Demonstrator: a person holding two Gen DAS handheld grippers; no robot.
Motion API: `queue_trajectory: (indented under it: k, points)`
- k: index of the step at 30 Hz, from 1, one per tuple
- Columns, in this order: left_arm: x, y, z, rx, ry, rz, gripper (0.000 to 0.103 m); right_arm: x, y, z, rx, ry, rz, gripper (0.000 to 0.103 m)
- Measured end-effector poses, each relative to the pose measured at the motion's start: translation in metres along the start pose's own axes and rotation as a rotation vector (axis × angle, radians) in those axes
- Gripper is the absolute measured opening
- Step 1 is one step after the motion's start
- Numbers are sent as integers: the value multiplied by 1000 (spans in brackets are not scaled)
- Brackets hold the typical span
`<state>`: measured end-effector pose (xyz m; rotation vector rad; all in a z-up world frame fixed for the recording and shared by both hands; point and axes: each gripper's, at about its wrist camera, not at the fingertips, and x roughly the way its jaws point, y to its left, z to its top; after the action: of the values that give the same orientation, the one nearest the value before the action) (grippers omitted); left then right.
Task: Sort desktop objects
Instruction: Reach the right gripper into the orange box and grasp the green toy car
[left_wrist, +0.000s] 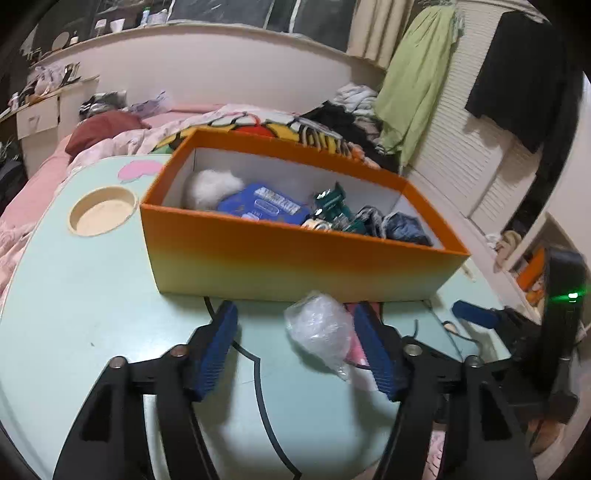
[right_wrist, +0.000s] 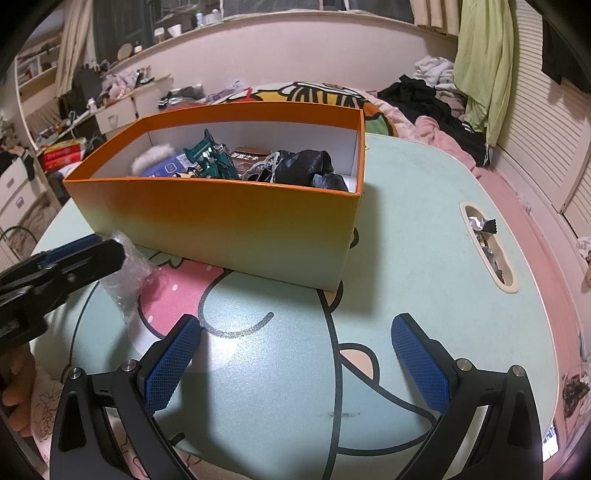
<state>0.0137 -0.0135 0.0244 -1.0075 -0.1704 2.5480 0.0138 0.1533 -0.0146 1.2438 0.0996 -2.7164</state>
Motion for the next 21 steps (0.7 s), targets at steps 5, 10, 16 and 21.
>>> queue_trajectory:
  k: [5, 10, 16, 21]
  points:
    - [-20, -11, -20, 157, -37, 87, 86, 1, -1, -1, 0, -1, 0, 103]
    - [-4, -24, -49, 270, -32, 210, 91, 1, -2, -3, -4, -6, 4, 103]
    - [-1, -17, -47, 225, -3, 187, 93, -34, -15, -2, 16, -93, 195, 73]
    - [-2, -19, -49, 232, -5, 182, 93, -77, -3, 43, -96, -224, 135, 61]
